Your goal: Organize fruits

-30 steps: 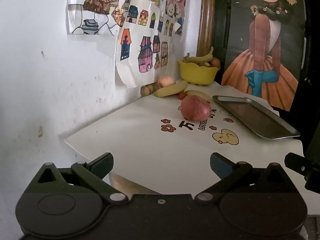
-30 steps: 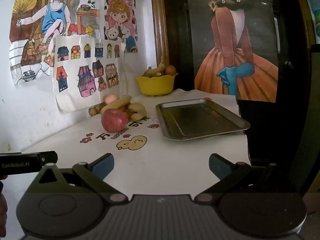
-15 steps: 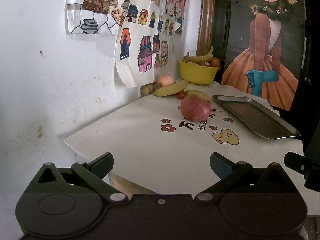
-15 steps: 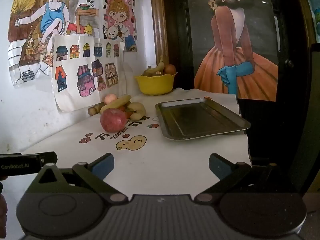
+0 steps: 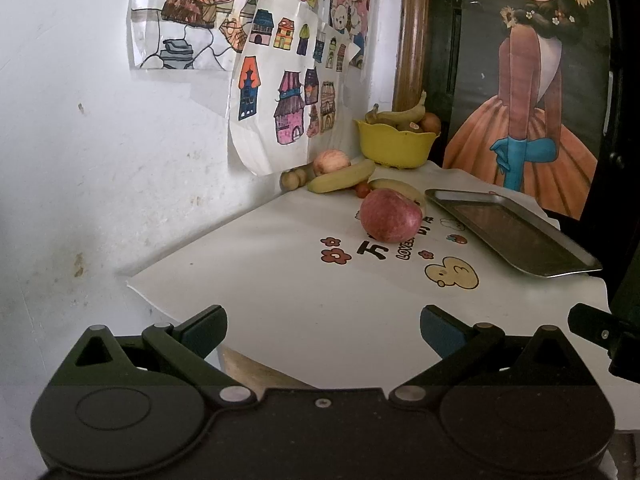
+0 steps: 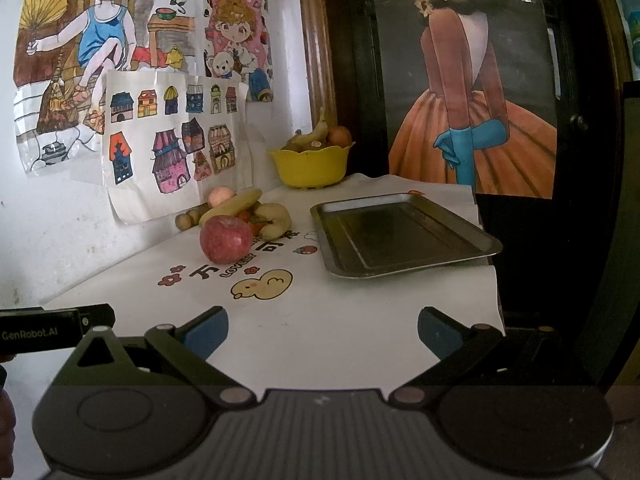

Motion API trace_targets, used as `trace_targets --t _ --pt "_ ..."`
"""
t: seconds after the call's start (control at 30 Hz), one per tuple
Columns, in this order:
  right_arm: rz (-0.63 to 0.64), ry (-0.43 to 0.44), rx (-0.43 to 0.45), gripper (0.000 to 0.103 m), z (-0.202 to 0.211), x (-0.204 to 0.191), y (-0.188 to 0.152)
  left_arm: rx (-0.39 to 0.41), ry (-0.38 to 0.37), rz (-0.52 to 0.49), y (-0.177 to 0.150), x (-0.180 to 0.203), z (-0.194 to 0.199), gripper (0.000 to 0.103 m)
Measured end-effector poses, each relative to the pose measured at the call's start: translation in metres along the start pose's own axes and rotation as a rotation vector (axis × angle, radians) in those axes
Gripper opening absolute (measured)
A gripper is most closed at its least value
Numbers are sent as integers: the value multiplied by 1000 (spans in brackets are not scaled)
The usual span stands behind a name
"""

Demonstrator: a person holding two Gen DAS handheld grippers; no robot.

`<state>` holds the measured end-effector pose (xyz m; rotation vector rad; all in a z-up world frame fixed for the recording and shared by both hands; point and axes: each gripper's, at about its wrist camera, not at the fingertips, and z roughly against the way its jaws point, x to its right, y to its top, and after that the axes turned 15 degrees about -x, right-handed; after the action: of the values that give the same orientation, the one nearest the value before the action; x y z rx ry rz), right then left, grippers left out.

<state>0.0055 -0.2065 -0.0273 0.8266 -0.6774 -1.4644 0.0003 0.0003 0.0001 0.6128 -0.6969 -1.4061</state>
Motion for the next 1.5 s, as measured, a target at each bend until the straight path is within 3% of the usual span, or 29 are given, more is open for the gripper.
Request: trace_targets --t 1.5 --pt "-19 19 -44 103 -16 1 3 -36 28 18 5 -9 -21 102"
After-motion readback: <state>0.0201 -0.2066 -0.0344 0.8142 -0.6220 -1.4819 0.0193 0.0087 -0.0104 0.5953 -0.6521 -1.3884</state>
